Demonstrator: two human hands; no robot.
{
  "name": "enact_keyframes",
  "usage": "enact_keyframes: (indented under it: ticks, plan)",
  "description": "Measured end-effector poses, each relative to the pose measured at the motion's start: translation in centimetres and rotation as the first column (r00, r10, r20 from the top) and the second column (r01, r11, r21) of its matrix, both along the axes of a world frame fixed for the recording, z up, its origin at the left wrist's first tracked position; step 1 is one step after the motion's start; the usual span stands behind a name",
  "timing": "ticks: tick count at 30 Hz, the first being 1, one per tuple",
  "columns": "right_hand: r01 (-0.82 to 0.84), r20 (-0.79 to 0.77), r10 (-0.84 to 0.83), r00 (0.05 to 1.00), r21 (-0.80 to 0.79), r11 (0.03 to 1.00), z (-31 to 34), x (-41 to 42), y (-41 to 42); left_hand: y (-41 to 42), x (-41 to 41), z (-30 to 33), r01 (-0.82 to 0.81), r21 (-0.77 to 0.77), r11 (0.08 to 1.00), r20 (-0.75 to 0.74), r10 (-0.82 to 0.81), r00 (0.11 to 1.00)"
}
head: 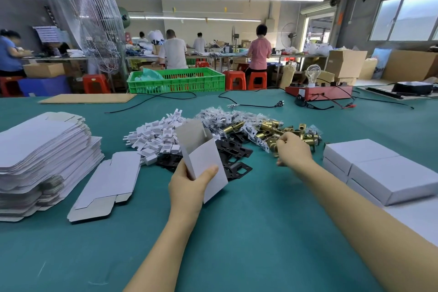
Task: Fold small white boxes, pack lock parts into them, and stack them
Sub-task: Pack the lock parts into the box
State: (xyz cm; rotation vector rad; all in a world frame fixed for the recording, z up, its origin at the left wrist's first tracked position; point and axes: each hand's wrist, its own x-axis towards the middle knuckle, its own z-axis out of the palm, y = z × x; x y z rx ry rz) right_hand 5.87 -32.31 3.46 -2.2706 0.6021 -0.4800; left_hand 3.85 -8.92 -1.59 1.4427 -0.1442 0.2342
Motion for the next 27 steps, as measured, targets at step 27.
enact_keyframes:
  ticks: [27]
  plan:
    - [-0.341, 0.419, 0.39, 0.82, -0.191, 0.921, 10.4, -9.8, 2.8, -2.8, -3.0, 0.2, 0.168, 0.328, 0.93, 0.019, -0.185, 0.983]
